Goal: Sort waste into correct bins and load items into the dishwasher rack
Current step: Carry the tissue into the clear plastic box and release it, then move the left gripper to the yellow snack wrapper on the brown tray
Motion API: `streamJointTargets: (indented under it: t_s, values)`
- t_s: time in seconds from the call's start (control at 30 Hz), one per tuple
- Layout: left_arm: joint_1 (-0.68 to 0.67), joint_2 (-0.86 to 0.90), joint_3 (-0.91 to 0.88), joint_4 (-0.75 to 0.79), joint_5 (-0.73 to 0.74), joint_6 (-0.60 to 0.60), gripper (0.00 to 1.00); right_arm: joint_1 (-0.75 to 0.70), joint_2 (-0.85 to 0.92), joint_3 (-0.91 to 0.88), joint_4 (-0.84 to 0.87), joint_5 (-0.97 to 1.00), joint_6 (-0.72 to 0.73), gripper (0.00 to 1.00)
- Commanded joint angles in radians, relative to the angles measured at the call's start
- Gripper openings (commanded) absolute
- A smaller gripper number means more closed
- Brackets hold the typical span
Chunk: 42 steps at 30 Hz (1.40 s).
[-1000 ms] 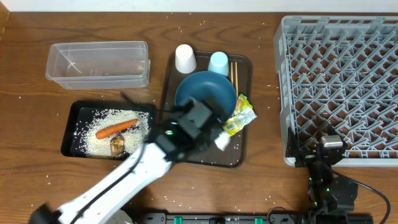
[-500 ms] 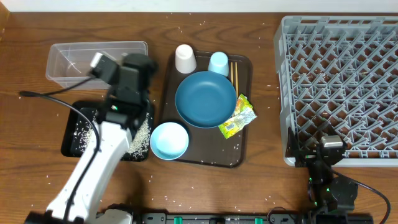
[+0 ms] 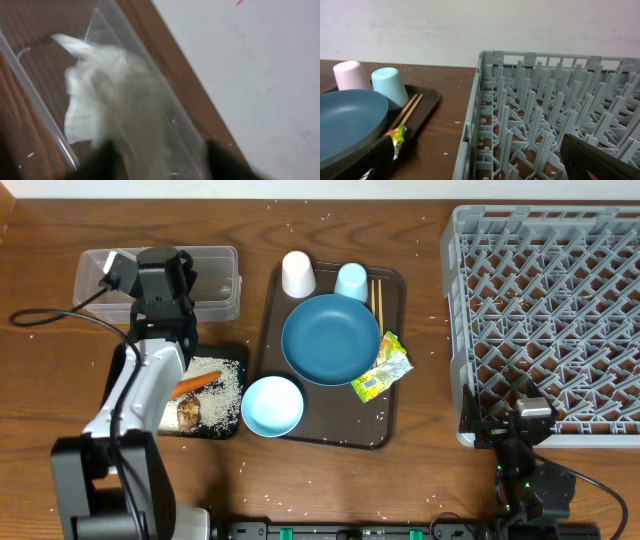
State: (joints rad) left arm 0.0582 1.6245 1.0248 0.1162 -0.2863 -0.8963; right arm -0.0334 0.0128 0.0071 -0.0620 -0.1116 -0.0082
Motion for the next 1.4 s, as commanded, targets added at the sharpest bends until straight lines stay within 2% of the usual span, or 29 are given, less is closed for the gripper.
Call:
streamJointTargets:
  t_s: [0.0,0.03,0.17,0.33,0.53,0.63,0.77,1.03,1.2,1.3,1.37]
  values:
    - [0.002,-0.003,0.002,0.015,0.019,0.059,0.9,0.015,0.0,-0.002,-0.003,0.003,0.0,0.99]
    - [0.002,-0.006,0.002,0.024,0.035,0.087,0.99,0.015,0.0,-0.002,-0.003,0.003,0.0,0.99]
    - [0.002,-0.036,0.002,0.026,0.151,0.19,0.98,0.015,0.0,-0.002,-0.003,0.003,0.0,0.99]
    - [0.0,-0.123,0.002,-0.054,0.432,0.2,0.98,0.015,0.0,-0.002,-0.003,0.003,0.0,0.99]
    - [-0.096,-0.295,0.002,-0.34,0.668,0.213,0.98,0.015,0.0,-0.002,-0.003,0.003,0.0,0.99]
    - [-0.209,-0.355,0.002,-0.475,0.772,0.353,0.98,0.015,0.0,-0.002,-0.003,0.003,0.0,0.99]
    - [-0.407,-0.383,0.002,-0.55,0.761,0.465,0.98,0.015,0.0,-0.002,-0.003,0.003,0.0,0.99]
    - [-0.735,-0.32,0.013,-0.602,0.552,0.483,0.98,0.015,0.0,-0.002,-0.003,0.003,0.0,0.99]
    - [-0.824,-0.216,0.112,-0.704,0.498,0.534,0.98,0.015,0.0,-0.002,-0.003,0.003,0.0,0.99]
    - [-0.84,-0.119,0.23,-0.822,0.495,0.607,0.98,0.015,0.0,-0.002,-0.003,0.003,0.0,0.99]
    - [-0.84,-0.055,0.311,-0.898,0.472,0.614,0.98,0.015,0.0,-0.002,-0.003,0.003,0.0,0.99]
